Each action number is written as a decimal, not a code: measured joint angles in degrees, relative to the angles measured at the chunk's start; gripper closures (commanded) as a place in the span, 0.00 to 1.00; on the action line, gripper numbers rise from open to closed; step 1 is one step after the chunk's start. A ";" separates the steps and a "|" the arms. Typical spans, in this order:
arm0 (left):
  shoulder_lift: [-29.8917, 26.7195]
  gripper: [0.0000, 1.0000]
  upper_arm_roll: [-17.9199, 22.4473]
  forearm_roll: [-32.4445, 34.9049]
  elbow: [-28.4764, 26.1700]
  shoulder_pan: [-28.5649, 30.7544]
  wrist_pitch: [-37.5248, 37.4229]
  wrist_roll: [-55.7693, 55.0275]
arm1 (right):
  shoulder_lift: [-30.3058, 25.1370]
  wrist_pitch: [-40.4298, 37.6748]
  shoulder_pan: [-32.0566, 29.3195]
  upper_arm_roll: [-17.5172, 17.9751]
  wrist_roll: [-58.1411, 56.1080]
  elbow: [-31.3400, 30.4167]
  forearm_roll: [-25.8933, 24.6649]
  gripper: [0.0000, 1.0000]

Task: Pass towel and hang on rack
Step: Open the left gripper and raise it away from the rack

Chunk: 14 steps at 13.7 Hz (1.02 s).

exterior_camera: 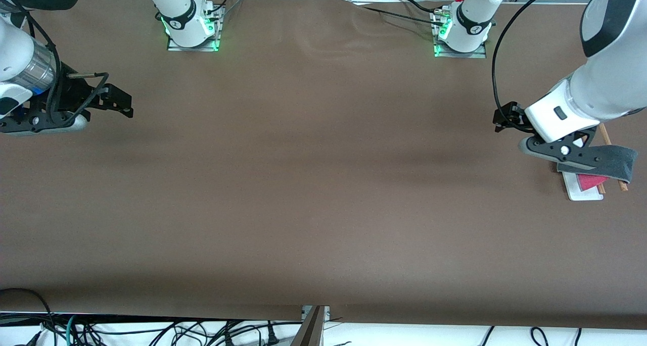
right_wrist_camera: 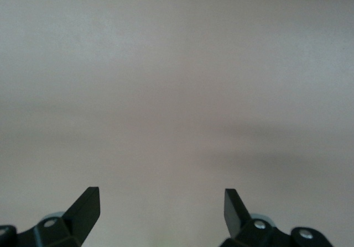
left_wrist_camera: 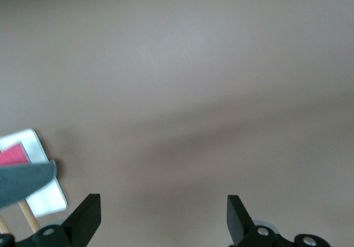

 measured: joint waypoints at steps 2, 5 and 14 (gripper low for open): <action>-4.98 0.00 2.92 -0.71 -7.30 -0.68 4.52 -2.63 | 0.03 0.15 0.00 0.00 0.00 -0.25 0.00 0.00; -10.88 0.00 3.93 -0.86 -15.52 -0.59 5.69 -5.91 | 0.03 0.23 0.00 0.00 0.00 -0.40 0.00 0.00; -12.65 0.00 6.50 -5.49 -19.21 0.22 7.28 -6.48 | 0.03 0.24 0.00 0.00 0.00 -0.58 0.00 0.00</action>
